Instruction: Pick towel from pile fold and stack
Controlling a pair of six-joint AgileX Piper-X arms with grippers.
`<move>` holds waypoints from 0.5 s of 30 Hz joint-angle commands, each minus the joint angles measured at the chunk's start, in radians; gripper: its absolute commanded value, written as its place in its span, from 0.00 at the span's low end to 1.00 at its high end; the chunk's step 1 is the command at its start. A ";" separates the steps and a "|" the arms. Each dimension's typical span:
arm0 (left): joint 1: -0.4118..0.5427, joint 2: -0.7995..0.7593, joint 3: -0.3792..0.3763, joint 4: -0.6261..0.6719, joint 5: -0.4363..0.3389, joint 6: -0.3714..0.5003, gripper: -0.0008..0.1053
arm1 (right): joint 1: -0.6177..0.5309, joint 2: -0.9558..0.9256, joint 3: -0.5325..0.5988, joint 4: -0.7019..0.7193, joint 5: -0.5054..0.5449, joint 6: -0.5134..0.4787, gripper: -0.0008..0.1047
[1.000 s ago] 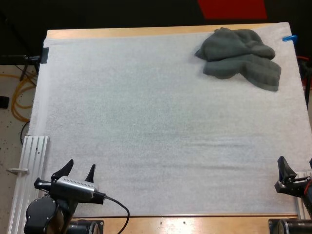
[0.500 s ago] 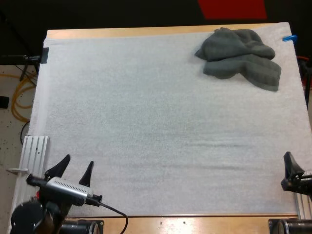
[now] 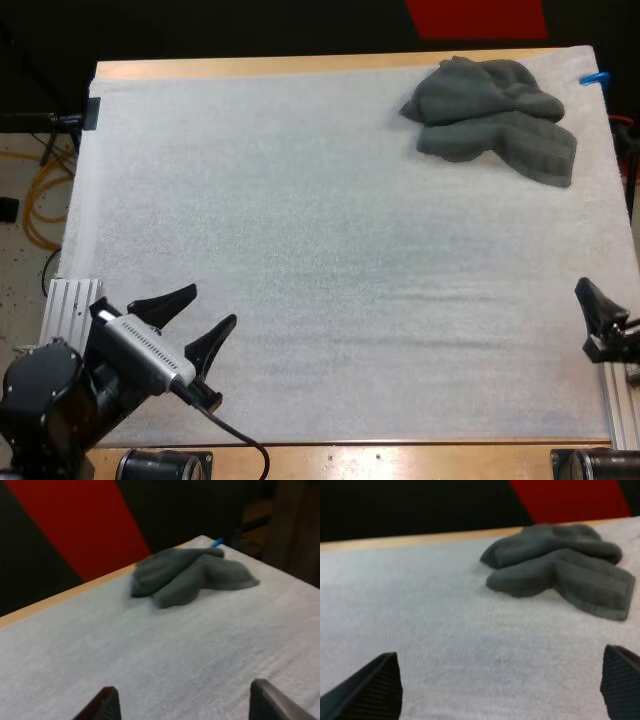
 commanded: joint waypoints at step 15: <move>-0.016 0.088 -0.014 -0.010 0.014 -0.009 0.51 | 0.063 0.502 -0.210 -0.085 0.101 -0.098 0.75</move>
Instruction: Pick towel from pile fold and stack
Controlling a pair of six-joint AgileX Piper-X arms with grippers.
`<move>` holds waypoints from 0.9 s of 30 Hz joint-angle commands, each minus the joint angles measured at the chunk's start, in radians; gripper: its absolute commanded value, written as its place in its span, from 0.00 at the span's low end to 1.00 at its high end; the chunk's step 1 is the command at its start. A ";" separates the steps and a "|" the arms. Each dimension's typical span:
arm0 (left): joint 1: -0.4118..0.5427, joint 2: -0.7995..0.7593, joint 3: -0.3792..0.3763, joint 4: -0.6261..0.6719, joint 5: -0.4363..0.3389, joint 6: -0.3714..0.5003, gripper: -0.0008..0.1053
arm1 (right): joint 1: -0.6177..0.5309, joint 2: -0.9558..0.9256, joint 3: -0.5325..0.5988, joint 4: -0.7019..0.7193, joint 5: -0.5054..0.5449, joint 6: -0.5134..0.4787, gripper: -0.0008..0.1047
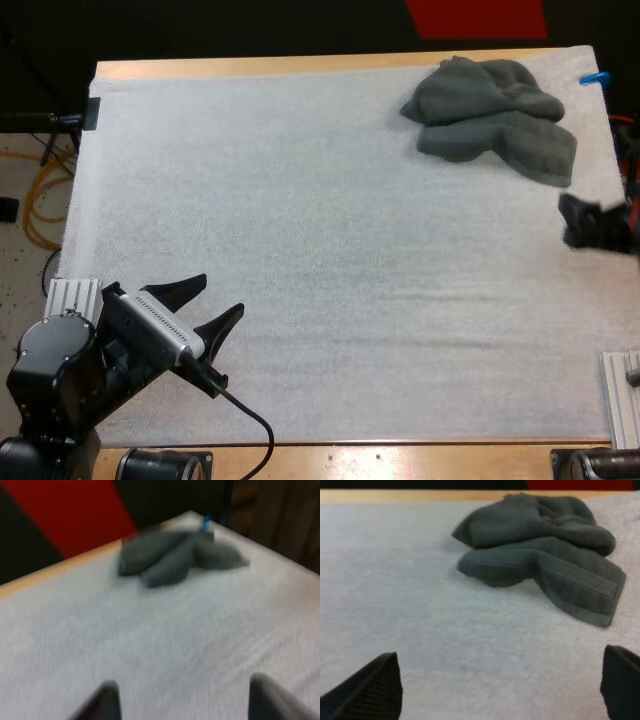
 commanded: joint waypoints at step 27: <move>-0.002 0.034 -0.007 -0.010 0.013 -0.007 0.64 | 0.038 0.957 -0.420 -0.252 0.211 0.216 0.75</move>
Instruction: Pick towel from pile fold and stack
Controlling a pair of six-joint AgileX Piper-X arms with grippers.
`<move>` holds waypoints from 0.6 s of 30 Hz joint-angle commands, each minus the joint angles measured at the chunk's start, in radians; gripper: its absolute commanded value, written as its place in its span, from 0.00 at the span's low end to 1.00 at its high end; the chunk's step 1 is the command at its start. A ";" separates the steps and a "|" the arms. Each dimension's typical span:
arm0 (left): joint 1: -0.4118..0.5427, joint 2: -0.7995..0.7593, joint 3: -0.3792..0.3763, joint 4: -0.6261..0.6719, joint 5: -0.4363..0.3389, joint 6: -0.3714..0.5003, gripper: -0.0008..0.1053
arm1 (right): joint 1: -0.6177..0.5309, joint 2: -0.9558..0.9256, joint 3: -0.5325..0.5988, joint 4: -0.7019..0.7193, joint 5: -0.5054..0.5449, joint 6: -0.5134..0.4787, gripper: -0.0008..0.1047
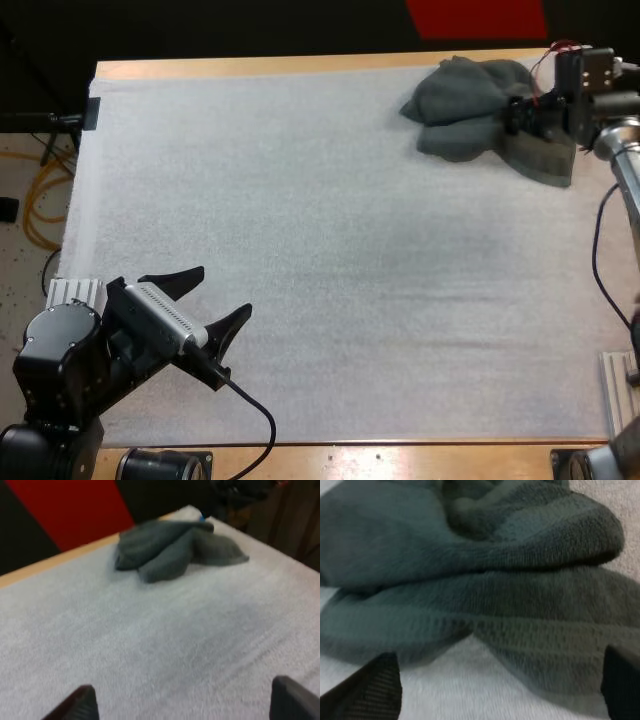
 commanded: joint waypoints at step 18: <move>-0.002 0.000 -0.007 -0.010 0.010 -0.026 0.64 | 0.001 0.219 -0.019 -0.153 0.095 0.121 0.22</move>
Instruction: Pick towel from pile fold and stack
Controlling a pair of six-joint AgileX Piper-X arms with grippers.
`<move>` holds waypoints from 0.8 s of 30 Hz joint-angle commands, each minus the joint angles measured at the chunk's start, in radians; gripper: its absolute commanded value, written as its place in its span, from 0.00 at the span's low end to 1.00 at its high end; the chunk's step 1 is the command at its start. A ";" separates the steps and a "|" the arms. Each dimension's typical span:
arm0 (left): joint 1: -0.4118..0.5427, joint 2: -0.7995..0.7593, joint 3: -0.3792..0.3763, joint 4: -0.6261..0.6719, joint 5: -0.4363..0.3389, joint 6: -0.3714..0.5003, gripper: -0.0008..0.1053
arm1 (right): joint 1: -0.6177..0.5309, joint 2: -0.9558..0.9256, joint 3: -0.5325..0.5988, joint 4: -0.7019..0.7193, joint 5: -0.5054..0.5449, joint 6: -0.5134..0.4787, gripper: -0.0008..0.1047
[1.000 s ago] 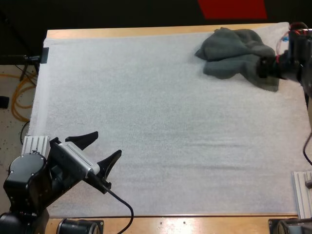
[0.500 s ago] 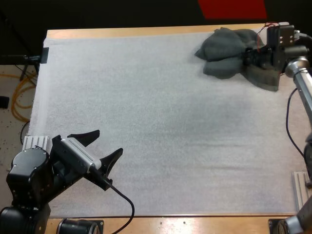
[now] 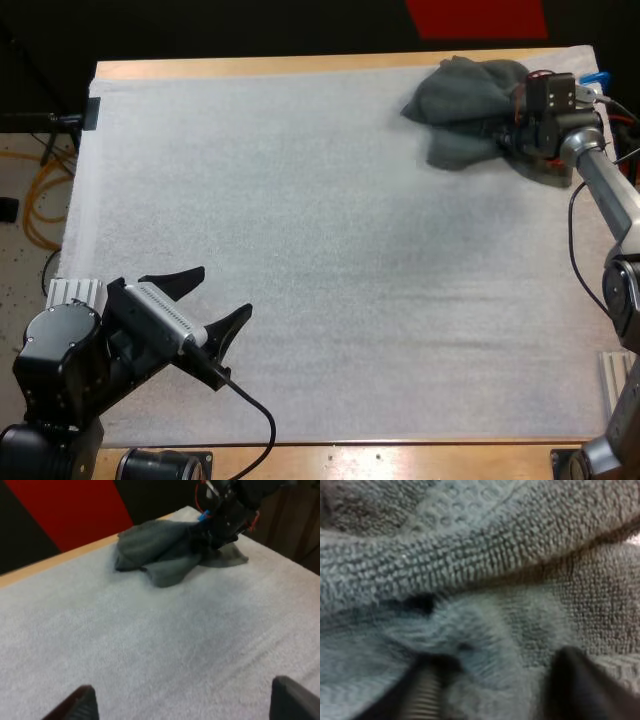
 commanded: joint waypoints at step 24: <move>-0.002 0.000 -0.007 -0.010 0.015 -0.041 0.64 | 0.003 -0.521 -0.012 0.169 -0.205 -0.118 0.01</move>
